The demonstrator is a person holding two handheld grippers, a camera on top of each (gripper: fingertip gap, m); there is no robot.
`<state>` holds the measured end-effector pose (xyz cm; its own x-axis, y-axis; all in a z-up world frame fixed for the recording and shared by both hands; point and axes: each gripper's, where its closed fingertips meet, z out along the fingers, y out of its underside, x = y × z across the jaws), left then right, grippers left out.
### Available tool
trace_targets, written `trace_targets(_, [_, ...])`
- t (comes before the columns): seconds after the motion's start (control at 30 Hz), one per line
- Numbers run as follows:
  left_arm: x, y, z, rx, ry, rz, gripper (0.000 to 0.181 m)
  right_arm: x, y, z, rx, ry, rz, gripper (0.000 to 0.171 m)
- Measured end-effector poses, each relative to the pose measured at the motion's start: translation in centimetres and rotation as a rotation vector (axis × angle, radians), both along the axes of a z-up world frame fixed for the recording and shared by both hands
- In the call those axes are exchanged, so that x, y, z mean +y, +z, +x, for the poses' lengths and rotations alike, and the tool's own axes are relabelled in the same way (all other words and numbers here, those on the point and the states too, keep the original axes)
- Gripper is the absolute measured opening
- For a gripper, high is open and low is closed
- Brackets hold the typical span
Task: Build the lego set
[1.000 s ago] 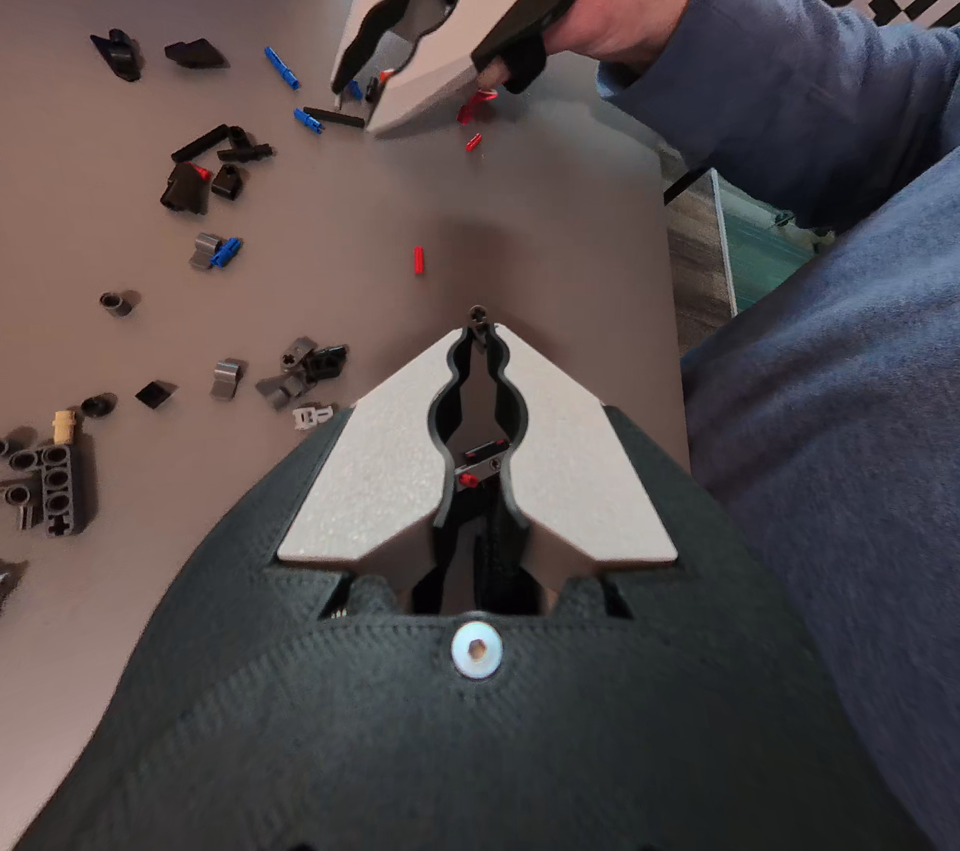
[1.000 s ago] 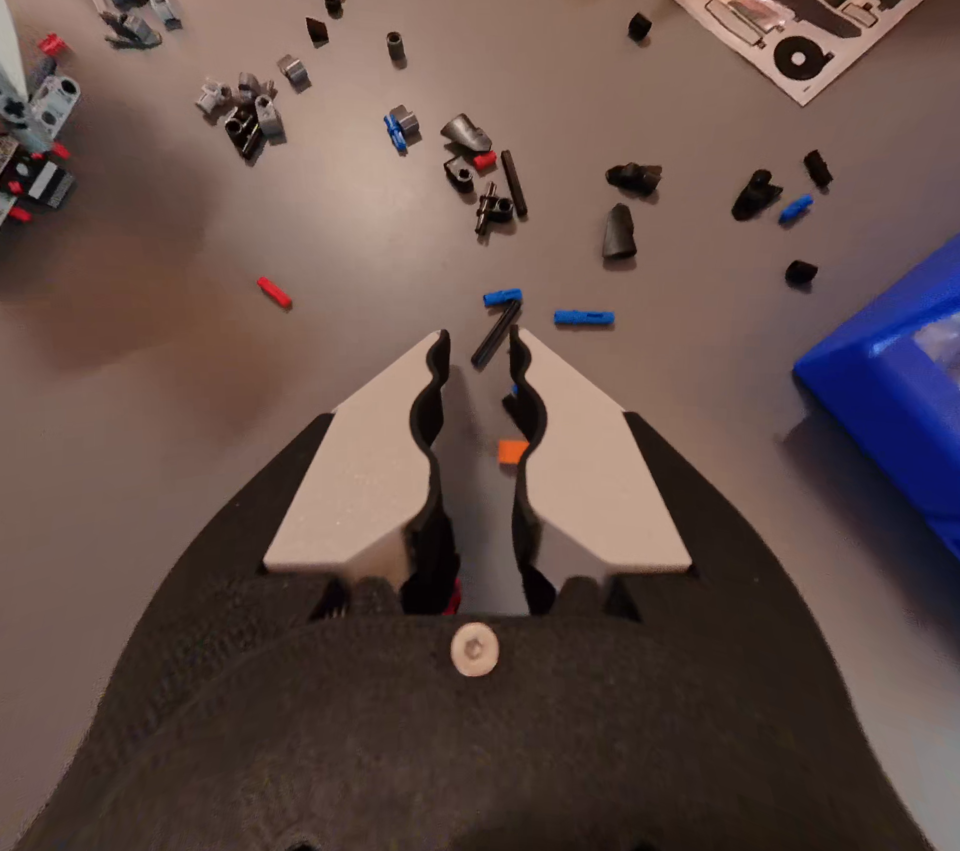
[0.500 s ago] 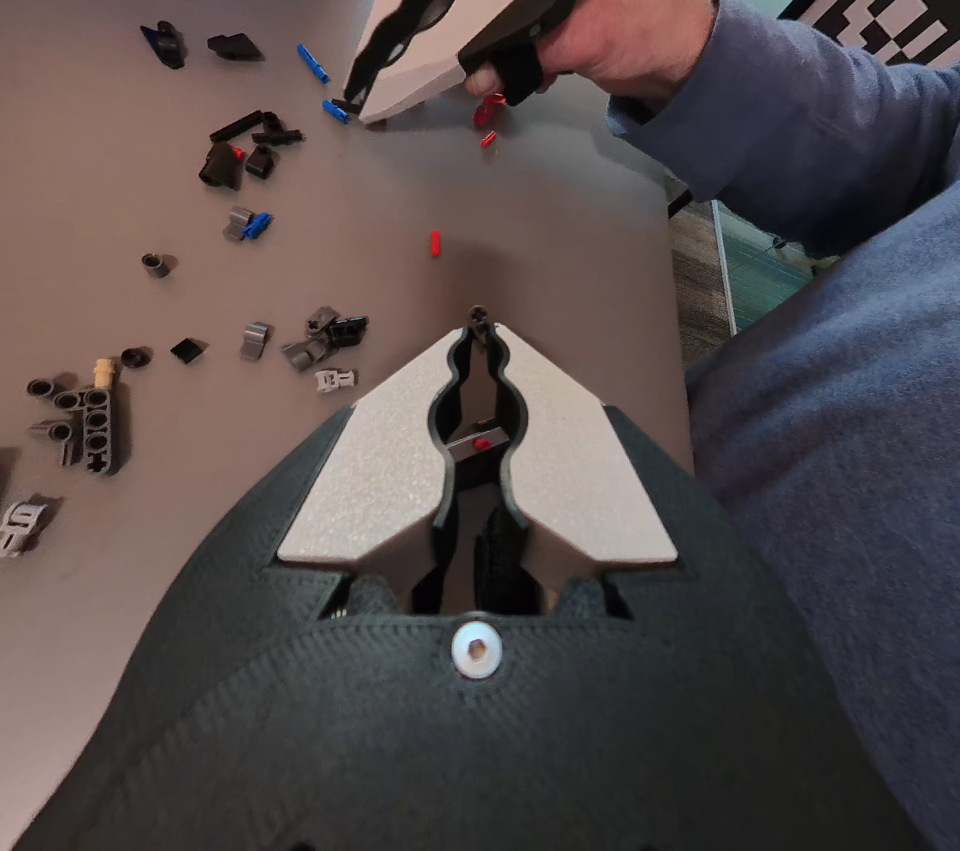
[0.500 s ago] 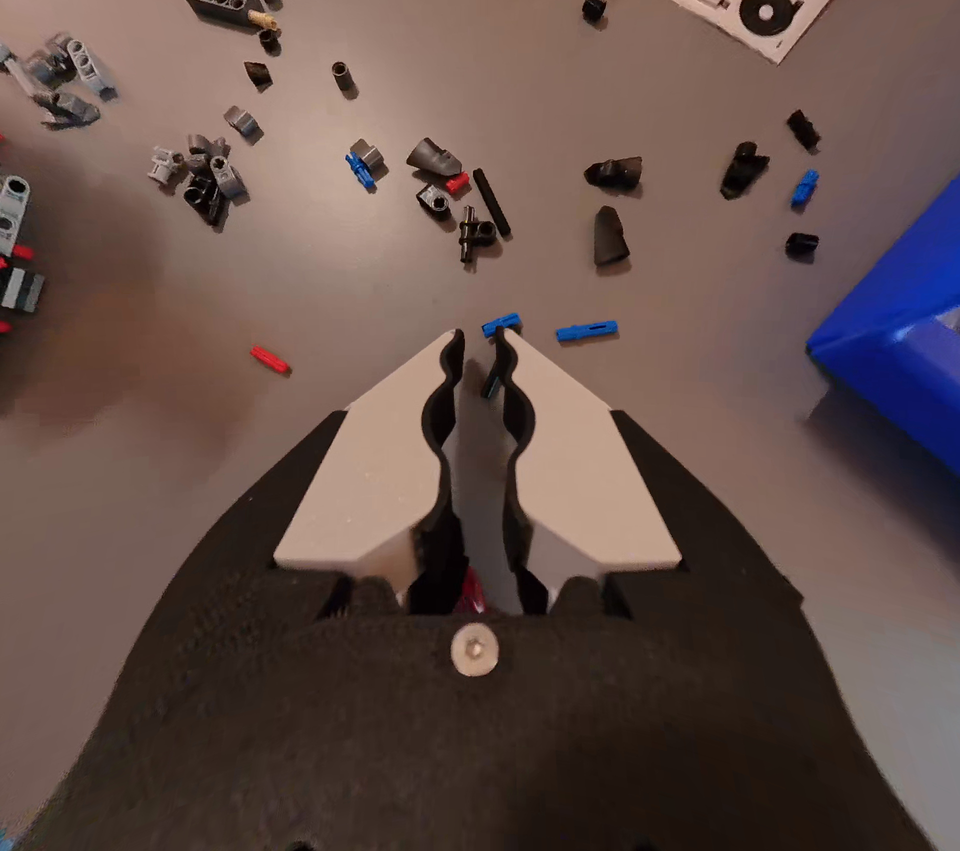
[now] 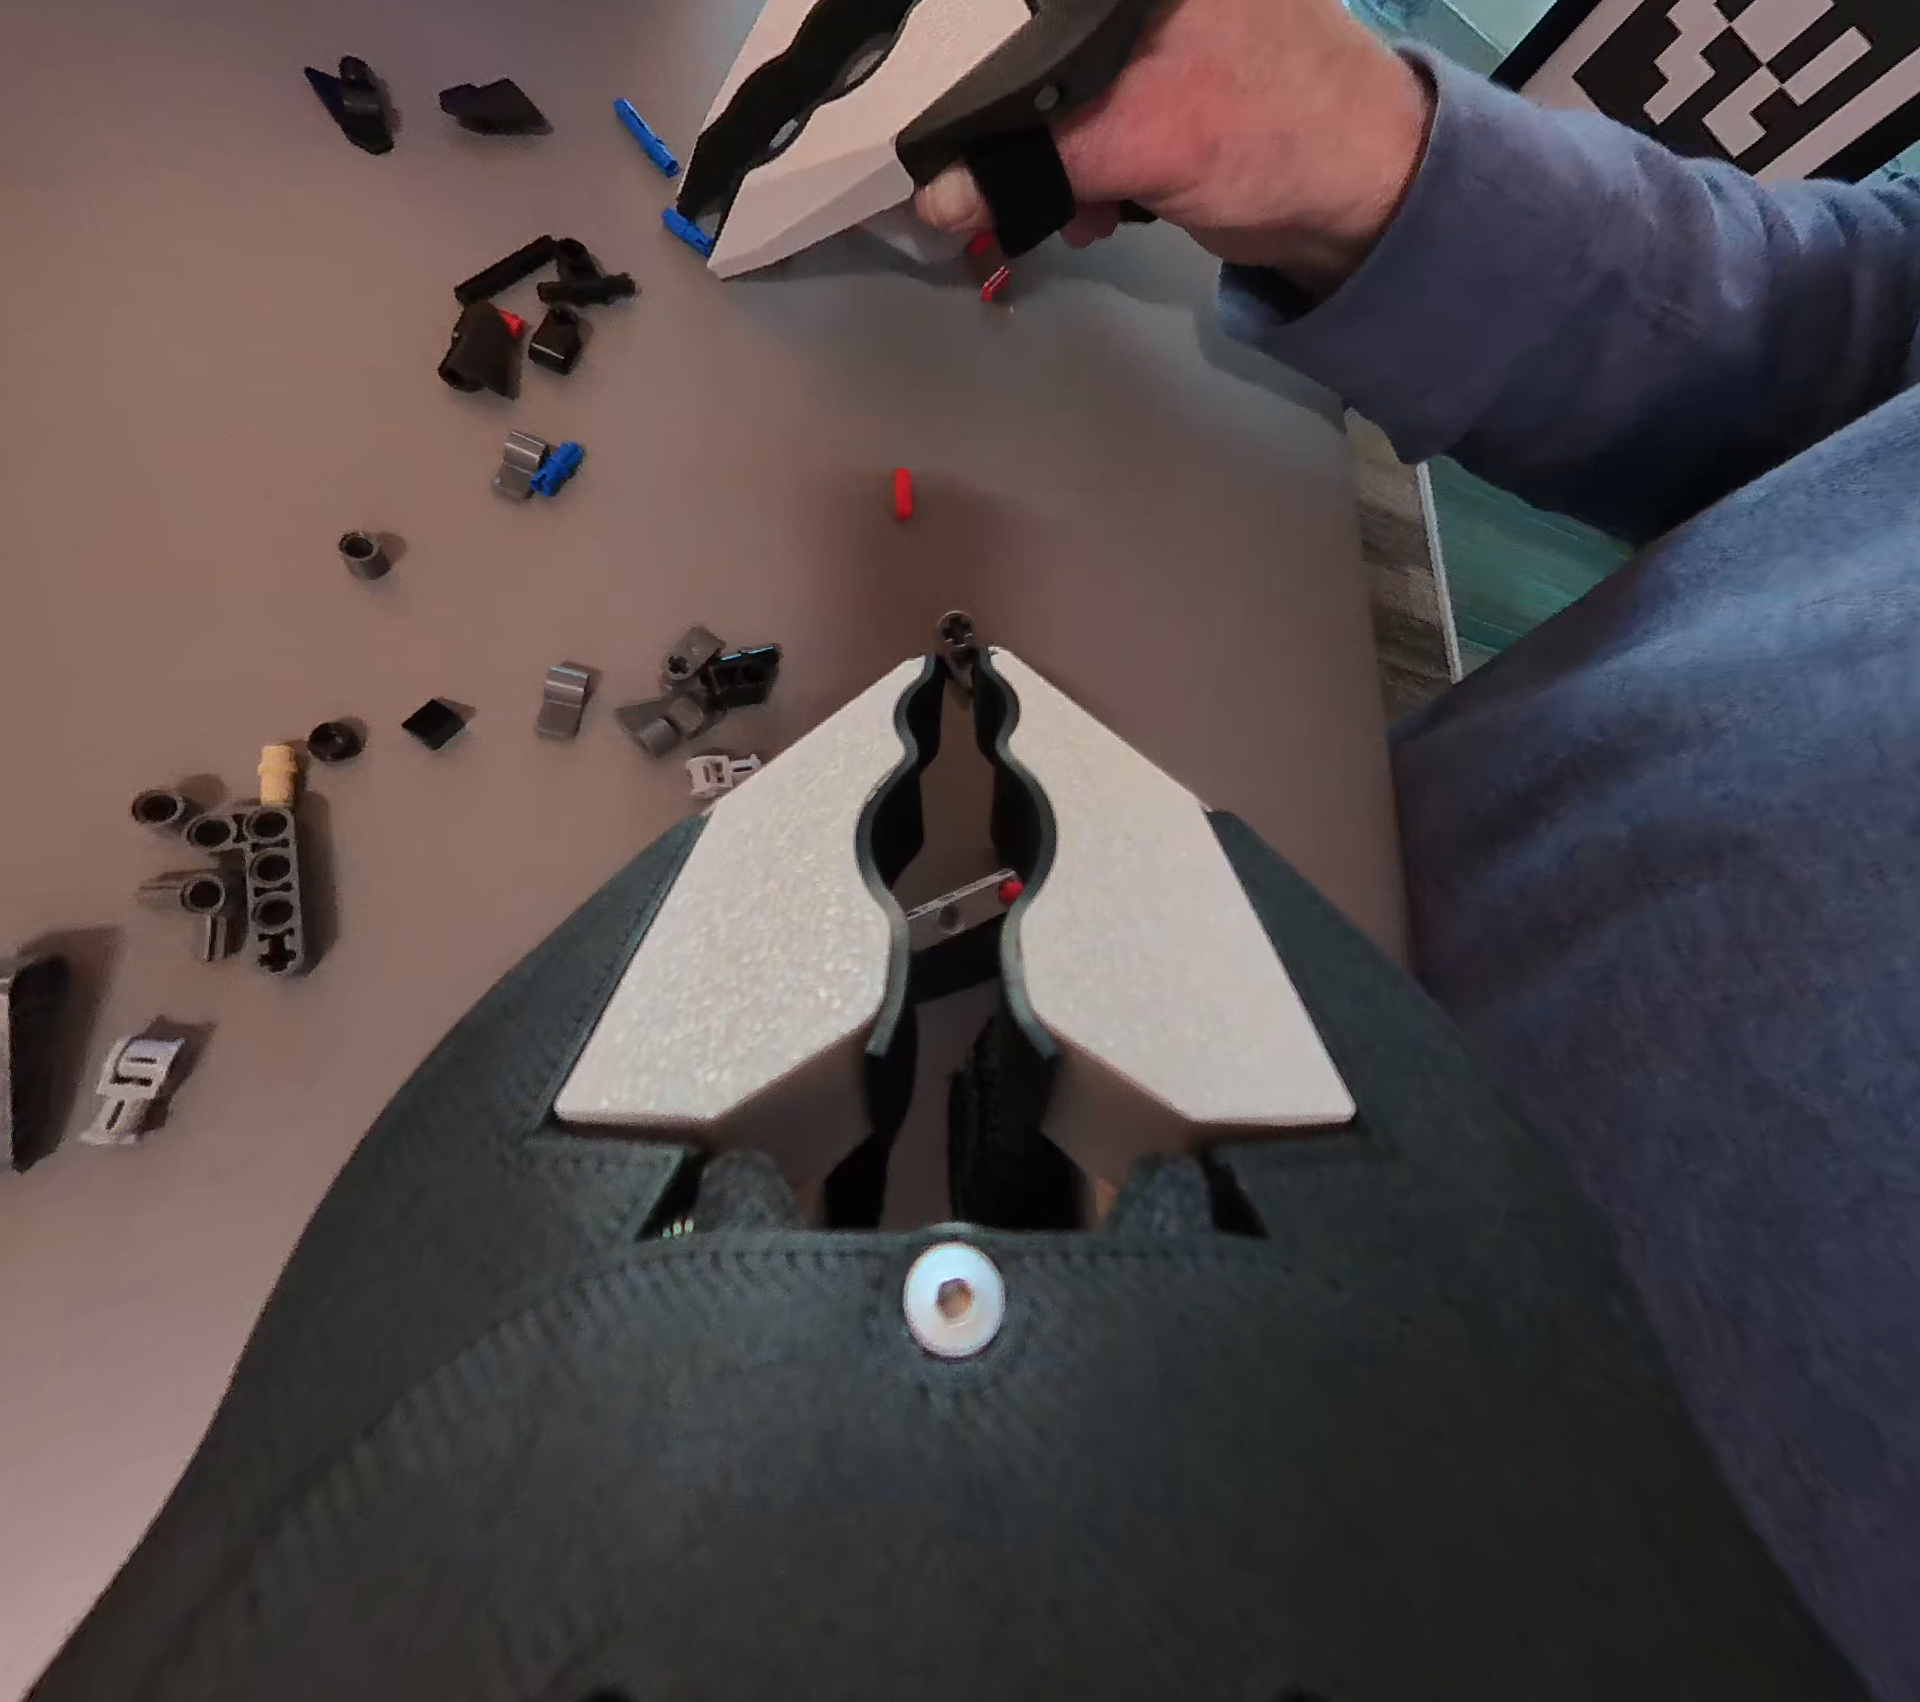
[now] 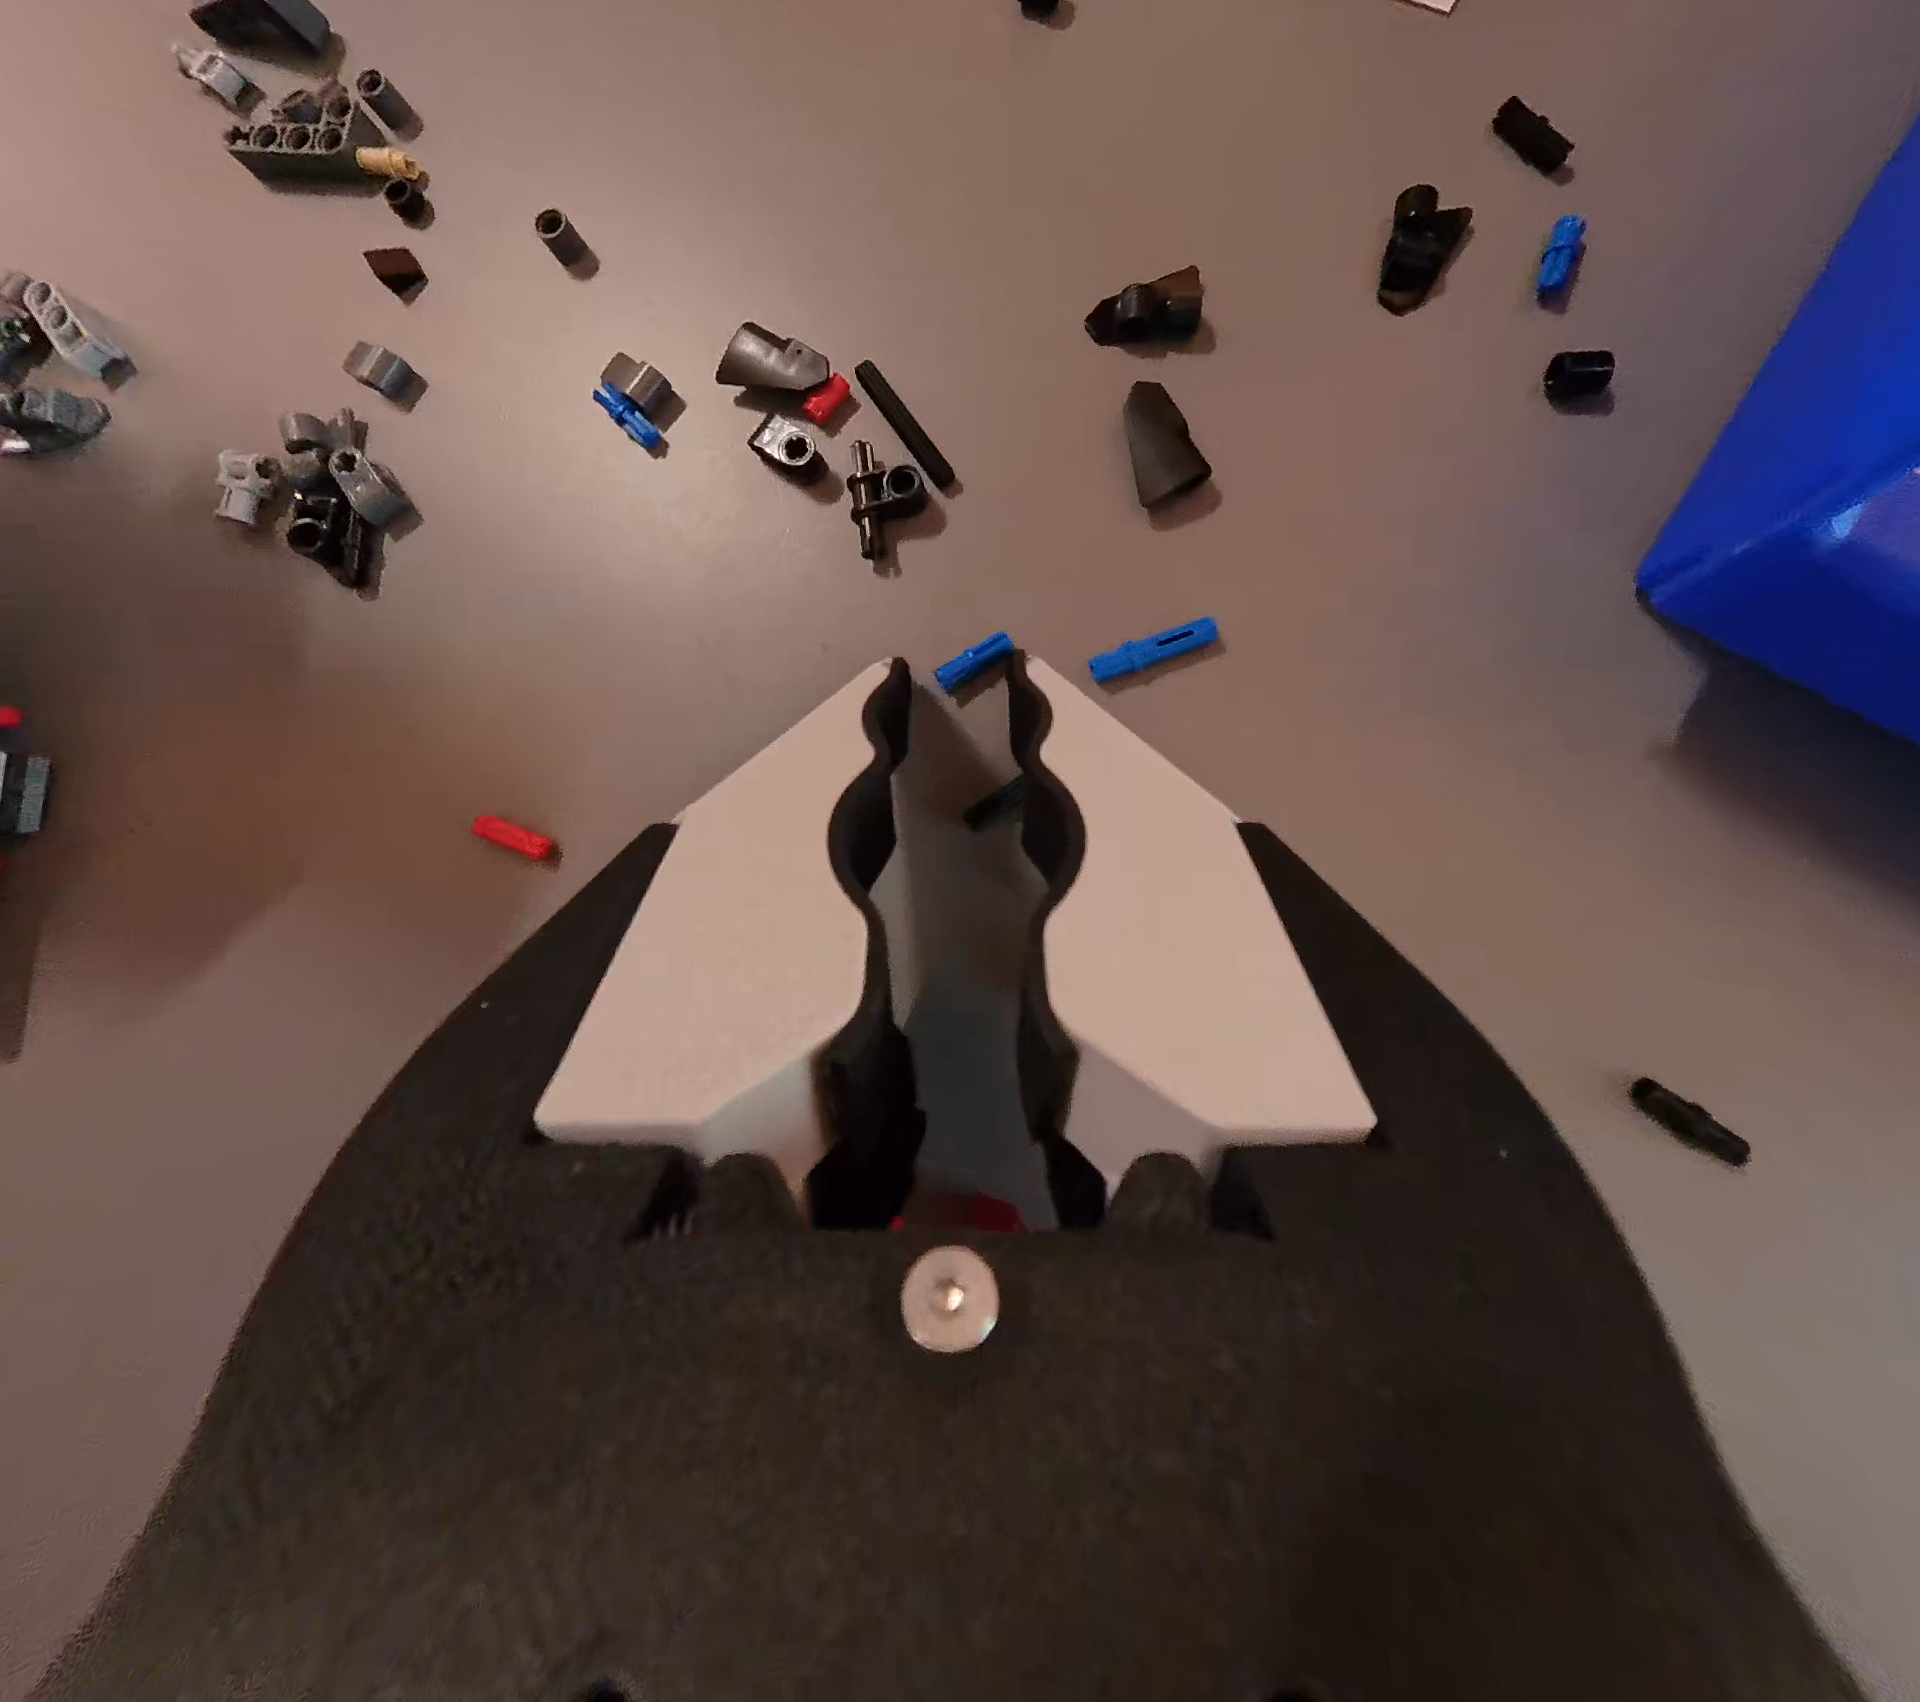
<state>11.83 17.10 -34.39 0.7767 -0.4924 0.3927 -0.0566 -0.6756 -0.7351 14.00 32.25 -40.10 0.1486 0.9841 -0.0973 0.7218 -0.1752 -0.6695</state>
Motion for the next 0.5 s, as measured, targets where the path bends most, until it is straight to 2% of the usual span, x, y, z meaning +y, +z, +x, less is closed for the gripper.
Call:
trace_targets(0.1, [0.1,-0.1,-0.1,-0.009,-0.004,-0.001,0.004,-0.1,0.0,-0.3,0.012,-0.041,-0.018,0.017])
trace_targets(0.17, [0.2,-0.1,-0.2,-0.01,-0.007,-0.002,0.004,0.1,-0.1,-0.4,0.005,-0.057,0.012,0.01])
trace_targets(0.23, [0.3,-0.1,-0.2,-0.015,-0.01,-0.001,0.004,0.2,-0.1,-0.5,0.001,-0.045,0.039,0.003])
trace_targets(0.33, [0.4,0.0,-0.3,-0.012,-0.016,-0.001,0.004,-0.3,-0.1,-0.4,0.004,0.005,0.039,0.002])
trace_targets(0.37, [0.4,0.0,-0.3,-0.013,-0.018,0.0,0.004,-0.6,-0.1,-0.4,0.005,0.025,0.039,0.003])
trace_targets(0.43, [0.3,0.0,-0.5,-0.01,-0.019,-0.002,0.004,-0.8,0.0,-0.2,0.008,0.056,0.056,0.018])
trace_targets(0.5, [0.3,0.0,-0.6,-0.016,-0.017,-0.001,0.004,-0.9,-0.1,0.1,0.011,0.048,0.049,0.018])
